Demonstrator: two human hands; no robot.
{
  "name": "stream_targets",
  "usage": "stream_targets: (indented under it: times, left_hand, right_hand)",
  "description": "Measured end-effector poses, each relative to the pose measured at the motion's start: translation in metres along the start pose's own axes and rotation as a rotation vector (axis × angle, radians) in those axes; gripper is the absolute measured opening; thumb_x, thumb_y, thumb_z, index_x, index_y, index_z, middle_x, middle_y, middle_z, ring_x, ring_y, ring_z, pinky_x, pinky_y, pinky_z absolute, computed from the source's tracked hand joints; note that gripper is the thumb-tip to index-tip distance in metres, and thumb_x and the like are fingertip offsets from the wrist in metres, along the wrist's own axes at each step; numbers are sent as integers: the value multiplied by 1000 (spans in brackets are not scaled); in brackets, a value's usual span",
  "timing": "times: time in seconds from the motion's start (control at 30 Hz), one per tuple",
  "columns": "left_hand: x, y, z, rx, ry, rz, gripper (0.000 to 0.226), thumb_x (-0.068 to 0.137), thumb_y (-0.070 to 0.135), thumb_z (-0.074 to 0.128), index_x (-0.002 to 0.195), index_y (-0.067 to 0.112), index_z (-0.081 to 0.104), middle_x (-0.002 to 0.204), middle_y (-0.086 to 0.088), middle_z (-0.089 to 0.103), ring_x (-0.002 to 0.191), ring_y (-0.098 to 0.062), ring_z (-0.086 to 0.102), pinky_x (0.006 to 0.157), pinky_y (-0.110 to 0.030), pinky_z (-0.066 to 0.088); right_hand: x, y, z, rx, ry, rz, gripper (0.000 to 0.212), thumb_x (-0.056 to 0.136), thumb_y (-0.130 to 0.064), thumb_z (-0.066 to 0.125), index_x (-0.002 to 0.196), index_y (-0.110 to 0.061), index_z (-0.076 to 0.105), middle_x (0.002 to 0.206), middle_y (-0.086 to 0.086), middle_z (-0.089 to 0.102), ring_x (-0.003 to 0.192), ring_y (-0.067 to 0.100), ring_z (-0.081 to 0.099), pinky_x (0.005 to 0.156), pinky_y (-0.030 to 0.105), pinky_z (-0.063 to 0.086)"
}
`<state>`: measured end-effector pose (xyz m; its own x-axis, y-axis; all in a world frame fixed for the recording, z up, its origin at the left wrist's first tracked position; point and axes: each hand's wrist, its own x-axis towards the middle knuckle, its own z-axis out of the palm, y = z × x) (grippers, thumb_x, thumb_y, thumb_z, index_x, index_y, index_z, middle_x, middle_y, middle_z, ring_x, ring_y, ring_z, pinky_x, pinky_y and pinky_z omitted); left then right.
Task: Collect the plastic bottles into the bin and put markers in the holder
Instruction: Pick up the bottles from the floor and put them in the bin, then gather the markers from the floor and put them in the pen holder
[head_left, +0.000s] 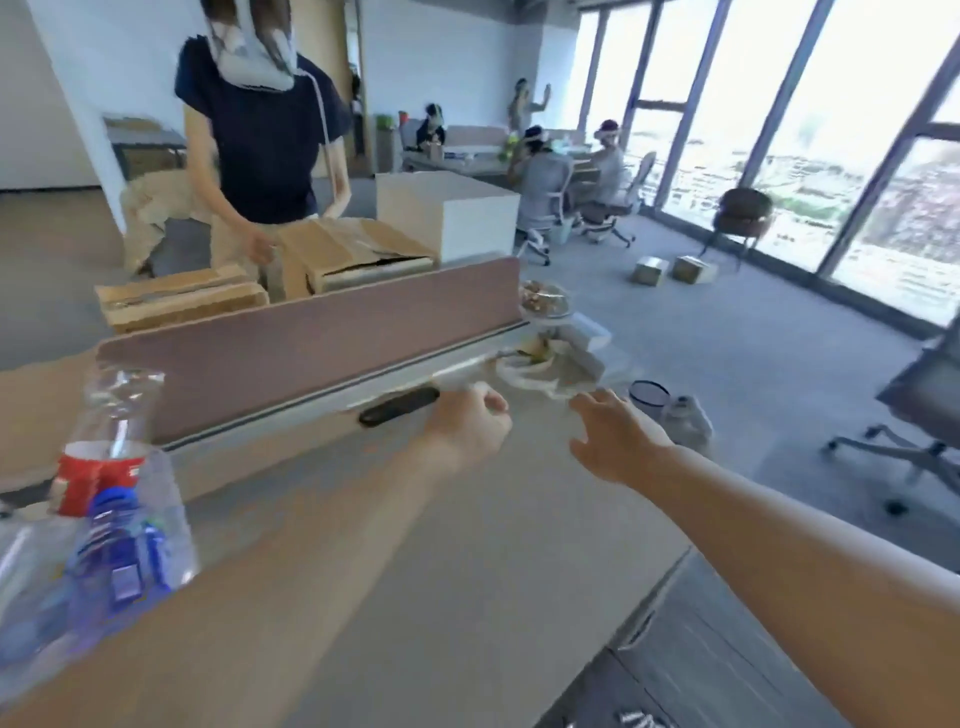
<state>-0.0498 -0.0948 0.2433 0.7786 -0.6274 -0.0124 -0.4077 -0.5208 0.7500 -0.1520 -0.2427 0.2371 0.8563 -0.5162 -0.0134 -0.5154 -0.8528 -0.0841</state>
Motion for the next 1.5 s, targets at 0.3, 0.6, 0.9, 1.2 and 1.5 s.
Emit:
stream_targets:
  times: [0.3, 0.6, 0.9, 1.2, 1.5]
  left_hand:
    - [-14, 103, 156, -14, -358, 222, 22, 89, 20, 56, 109, 15, 63, 107, -4, 66, 91, -20, 60, 77, -25, 47]
    - [-8, 179, 299, 72, -500, 275, 23, 88, 21, 55, 109, 17, 64, 112, -5, 66, 103, -24, 61, 78, -24, 43]
    - [50, 162, 490, 163, -599, 42, 23, 88, 22, 52, 109, 20, 63, 113, -4, 64, 99, -23, 60, 80, -27, 48]
    - [75, 26, 618, 320, -704, -159, 13, 89, 15, 48, 89, 24, 58, 89, 1, 52, 82, -19, 44, 74, -24, 36]
    - [70, -168, 737, 407, -784, -283, 14, 91, 12, 47, 90, 18, 60, 89, -2, 58, 81, -20, 49, 70, -26, 40]
  right_hand:
    - [-126, 173, -4, -13, -48, 471, 43, 92, -22, 47, 134, -13, 45, 134, 11, 45, 124, 29, 44, 94, 40, 45]
    - [-180, 323, 31, 6, -197, 676, 43, 95, -27, 47, 135, -12, 42, 130, 10, 42, 119, 31, 47, 87, 39, 46]
    - [-123, 476, 180, 271, -399, 711, 39, 94, -27, 46, 129, -10, 47, 130, 12, 44, 112, 33, 54, 86, 36, 47]
    - [-121, 529, 396, 392, -736, 733, 42, 95, -24, 44, 133, -6, 44, 132, 17, 48, 107, 32, 57, 78, 32, 45]
    - [-125, 510, 607, 419, -824, 764, 38, 95, -23, 44, 128, -5, 48, 130, 17, 55, 113, 32, 55, 87, 35, 46]
